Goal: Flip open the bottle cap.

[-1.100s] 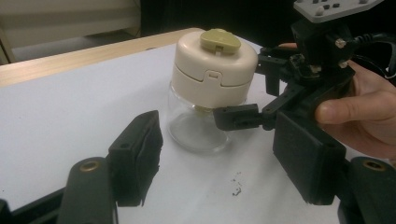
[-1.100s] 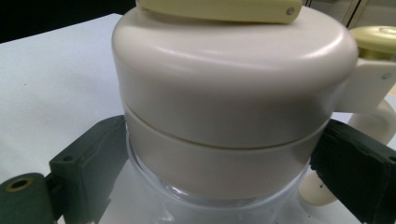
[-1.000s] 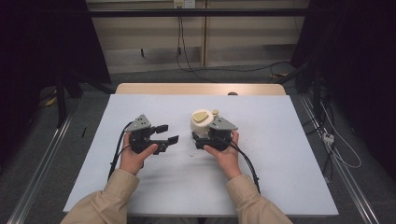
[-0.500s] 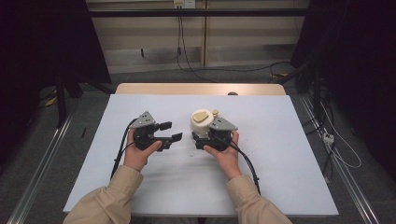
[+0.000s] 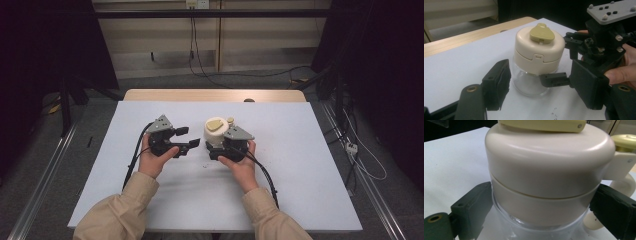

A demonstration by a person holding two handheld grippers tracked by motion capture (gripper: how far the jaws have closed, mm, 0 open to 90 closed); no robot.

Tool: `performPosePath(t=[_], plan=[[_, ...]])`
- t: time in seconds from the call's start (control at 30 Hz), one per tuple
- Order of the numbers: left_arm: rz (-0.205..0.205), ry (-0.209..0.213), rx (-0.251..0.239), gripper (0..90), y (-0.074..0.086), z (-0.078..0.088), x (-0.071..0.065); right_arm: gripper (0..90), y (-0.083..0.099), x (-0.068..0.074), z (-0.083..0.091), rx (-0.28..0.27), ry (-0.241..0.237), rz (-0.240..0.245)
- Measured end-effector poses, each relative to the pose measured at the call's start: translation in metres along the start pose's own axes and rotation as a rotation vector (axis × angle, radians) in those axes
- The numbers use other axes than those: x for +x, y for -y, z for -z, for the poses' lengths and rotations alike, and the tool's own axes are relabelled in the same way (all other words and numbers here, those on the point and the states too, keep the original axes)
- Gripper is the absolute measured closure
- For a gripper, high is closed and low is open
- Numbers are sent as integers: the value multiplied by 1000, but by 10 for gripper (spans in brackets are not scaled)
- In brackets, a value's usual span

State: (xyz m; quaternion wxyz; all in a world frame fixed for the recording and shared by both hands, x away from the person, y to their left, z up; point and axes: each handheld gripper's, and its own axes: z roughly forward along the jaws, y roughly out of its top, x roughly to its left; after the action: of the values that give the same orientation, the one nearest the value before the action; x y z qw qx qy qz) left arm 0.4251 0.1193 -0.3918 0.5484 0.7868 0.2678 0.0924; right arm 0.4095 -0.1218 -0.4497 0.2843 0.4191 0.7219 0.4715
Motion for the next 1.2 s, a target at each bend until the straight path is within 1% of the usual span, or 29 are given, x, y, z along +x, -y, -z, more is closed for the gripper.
performPosePath(t=[0.07,0.13,0.2,0.23,0.27,0.33,0.5,0.53,0.63,0.67,0.7,0.73,0.77,0.8,0.87,0.93,0.97,1.07,1.2], plan=[[-6,-4,11,335,-1,-3,0,65,0,0,0,0,0,1],[-9,-2,21,381,-2,-5,0,65,0,0,0,0,-1,1],[-14,-1,25,458,-4,-7,0,65,0,0,0,0,0,1],[-16,-2,26,534,-5,-7,1,65,0,0,0,0,0,1],[-11,0,27,534,-5,-8,2,65,0,0,0,0,0,1],[-8,-2,31,585,-6,-9,2,65,0,0,0,0,0,1],[-26,2,50,744,-8,-13,2,65,0,0,0,1,0,1],[-22,4,48,770,-8,-13,1,65,0,0,0,1,0,1],[-27,12,44,842,-9,-14,2,65,0,0,0,1,0,2],[-18,18,48,887,-10,-14,2,65,0,0,0,2,0,2],[-22,14,56,887,-10,-15,2,65,0,0,0,2,0,2],[-15,15,58,900,-11,-16,2,65,0,0,0,2,0,2],[-14,21,57,900,-11,-16,3,65,0,0,0,2,0,2],[-9,16,61,900,-12,-17,2,65,0,0,0,2,0,2],[-4,22,62,900,-13,-18,2,65,0,0,0,2,1,3],[-12,21,69,900,-15,-20,2,66,0,0,0,3,1,5],[-4,24,70,900,-15,-21,1,66,0,0,0,3,1,6],[-13,24,79,900,-16,-24,1,66,0,0,0,3,2,8],[-8,23,78,900,-16,-27,0,66,0,0,0,3,2,9]])
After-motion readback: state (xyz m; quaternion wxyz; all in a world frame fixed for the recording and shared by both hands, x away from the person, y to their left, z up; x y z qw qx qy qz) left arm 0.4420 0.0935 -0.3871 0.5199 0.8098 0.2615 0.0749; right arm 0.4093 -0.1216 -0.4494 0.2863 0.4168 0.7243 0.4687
